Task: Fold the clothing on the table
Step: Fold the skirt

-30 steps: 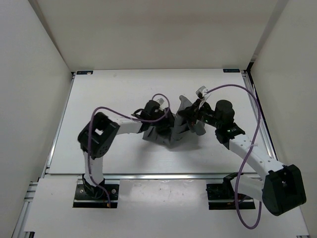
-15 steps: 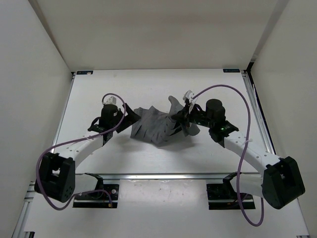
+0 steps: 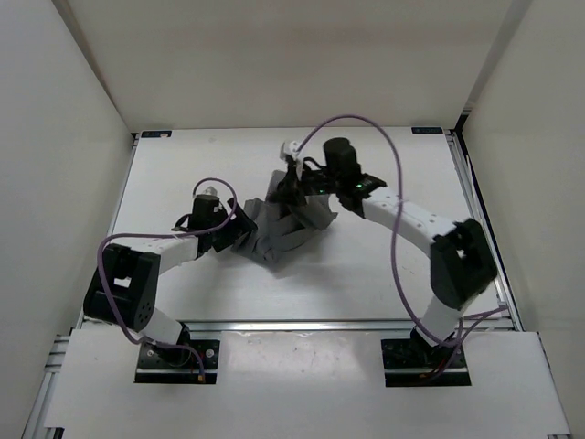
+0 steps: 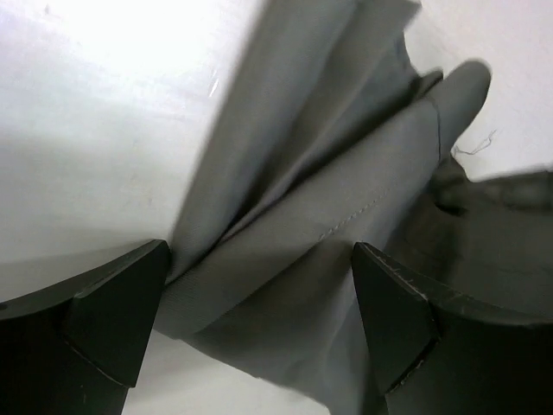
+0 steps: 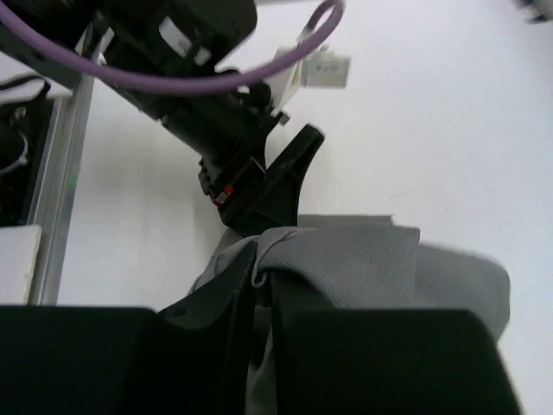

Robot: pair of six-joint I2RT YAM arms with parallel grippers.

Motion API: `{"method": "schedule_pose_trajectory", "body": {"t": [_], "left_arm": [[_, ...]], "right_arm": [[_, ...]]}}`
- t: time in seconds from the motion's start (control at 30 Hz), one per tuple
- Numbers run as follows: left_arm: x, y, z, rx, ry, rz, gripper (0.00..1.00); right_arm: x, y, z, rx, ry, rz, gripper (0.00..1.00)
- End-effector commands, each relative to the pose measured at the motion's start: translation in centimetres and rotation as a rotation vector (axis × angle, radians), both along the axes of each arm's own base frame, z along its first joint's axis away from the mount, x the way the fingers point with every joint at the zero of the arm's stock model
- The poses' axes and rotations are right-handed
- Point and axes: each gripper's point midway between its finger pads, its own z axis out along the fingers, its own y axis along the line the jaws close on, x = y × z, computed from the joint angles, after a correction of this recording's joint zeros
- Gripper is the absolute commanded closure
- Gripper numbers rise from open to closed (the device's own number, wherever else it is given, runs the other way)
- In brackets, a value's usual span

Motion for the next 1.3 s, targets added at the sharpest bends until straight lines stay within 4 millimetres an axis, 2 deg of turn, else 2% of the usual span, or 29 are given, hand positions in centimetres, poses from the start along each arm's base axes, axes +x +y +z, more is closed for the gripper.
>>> {"method": "schedule_pose_trajectory", "body": {"t": [0.0,0.03,0.1,0.17,0.2,0.23,0.27,0.33,0.37,0.4,0.43,0.47,0.5,0.57,0.6,0.7,0.77,0.8,0.83,0.87,0.9,1.0,1.03,1.07,1.1,1.13,1.2,1.27], "left_arm": [[-3.1,1.1,-2.0,0.016,0.091,0.027,0.02],[-3.1,1.7,-1.4,0.001,0.063,0.051,0.02],[-3.1,2.7,-1.0,-0.014,0.047,0.085,0.01],[-3.4,3.2,-1.7,-0.011,0.071,0.083,0.01],[-3.6,3.1,-1.8,-0.017,0.08,0.081,0.01],[-4.1,3.0,-2.3,-0.022,0.1,0.075,0.01],[-4.1,2.8,-2.3,-0.031,0.101,0.072,0.01],[-4.1,2.9,-2.0,-0.029,0.084,0.08,0.01],[-4.2,3.0,-1.9,-0.033,0.083,0.092,0.02],[-4.1,2.9,-1.2,-0.038,0.061,0.094,0.02],[-4.0,3.5,-1.1,-0.028,0.055,0.111,0.01],[-3.7,3.4,0.0,-0.026,0.031,0.109,0.02],[-3.7,3.7,0.3,-0.017,0.018,0.103,0.01],[-3.1,4.6,2.6,0.008,-0.053,0.104,0.01],[-2.7,4.8,3.6,0.03,-0.09,0.079,0.02],[-1.5,5.5,8.7,0.109,-0.236,0.028,0.01],[-2.3,4.5,10.1,0.086,-0.255,-0.031,0.01],[-2.9,3.8,10.2,0.063,-0.246,-0.065,0.02],[-3.0,3.2,10.5,0.047,-0.249,-0.081,0.02],[-3.9,2.3,10.1,0.034,-0.229,-0.108,0.02],[-4.7,1.1,9.7,0.031,-0.23,-0.145,0.01],[-6.4,-0.9,7.9,0.001,-0.201,-0.163,0.01],[-6.9,-1.0,7.1,-0.017,-0.177,-0.147,0.02],[-6.9,-1.1,7.2,-0.029,-0.184,-0.138,0.01],[-7.3,-0.7,6.8,-0.038,-0.174,-0.114,0.01],[-7.4,-0.3,6.5,-0.046,-0.16,-0.093,0.01],[-7.4,0.8,6.9,-0.051,-0.179,-0.05,0.02],[-7.6,1.9,7.2,-0.053,-0.184,-0.02,0.01]], "right_arm": [[-3.4,3.2,-4.9,-0.089,0.101,0.202,0.83],[-5.1,3.7,-5.6,-0.134,0.117,0.229,0.72],[-7.6,4.2,-6.5,-0.203,0.086,0.304,0.64],[-11.5,4.4,-7.4,-0.264,0.079,0.4,0.5],[-12.0,4.0,-7.9,-0.292,0.051,0.394,0.47],[-12.2,4.2,-7.8,-0.289,0.009,0.386,0.38],[-11.8,3.6,-7.4,-0.291,-0.009,0.337,0.3],[-9.5,3.2,-5.9,-0.252,-0.027,0.21,0.14],[-7.9,2.4,-4.8,-0.234,-0.041,0.155,0.01],[-6.8,2.0,-3.8,-0.211,-0.031,0.099,0.01],[-5.0,0.9,-3.3,-0.195,0.003,0.028,0.01],[-3.3,-0.5,-2.6,-0.179,0.018,-0.037,0.0],[-2.7,-1.2,-2.5,-0.175,0.051,-0.08,0.01],[-0.4,-3.9,-3.0,-0.19,0.105,-0.178,0.01],[-0.2,-4.7,-3.6,-0.205,0.126,-0.197,0.01],[-0.2,-7.0,-5.5,-0.238,0.207,-0.229,0.01],[0.1,-7.3,-7.2,-0.289,0.155,-0.256,0.0],[-0.4,-6.9,-7.2,-0.303,0.109,-0.244,0.01],[0.1,-7.3,-8.0,-0.336,0.035,-0.266,0.01],[0.3,-6.9,-8.8,-0.38,-0.057,-0.27,0.0],[-0.5,-6.0,-9.4,-0.397,-0.097,-0.237,0.01],[0.9,-5.8,-11.5,-0.463,-0.211,-0.258,0.01],[2.1,-5.7,-11.6,-0.469,-0.245,-0.285,0.01],[2.9,-5.7,-11.6,-0.482,-0.282,-0.307,0.01],[3.5,-5.5,-12.4,-0.498,-0.302,-0.315,0.0],[4.5,-5.5,-12.3,-0.502,-0.375,-0.349,0.01],[5.9,-5.7,-12.2,-0.493,-0.499,-0.381,0.01],[6.5,-5.6,-12.2,-0.481,-0.527,-0.385,0.01]]}}
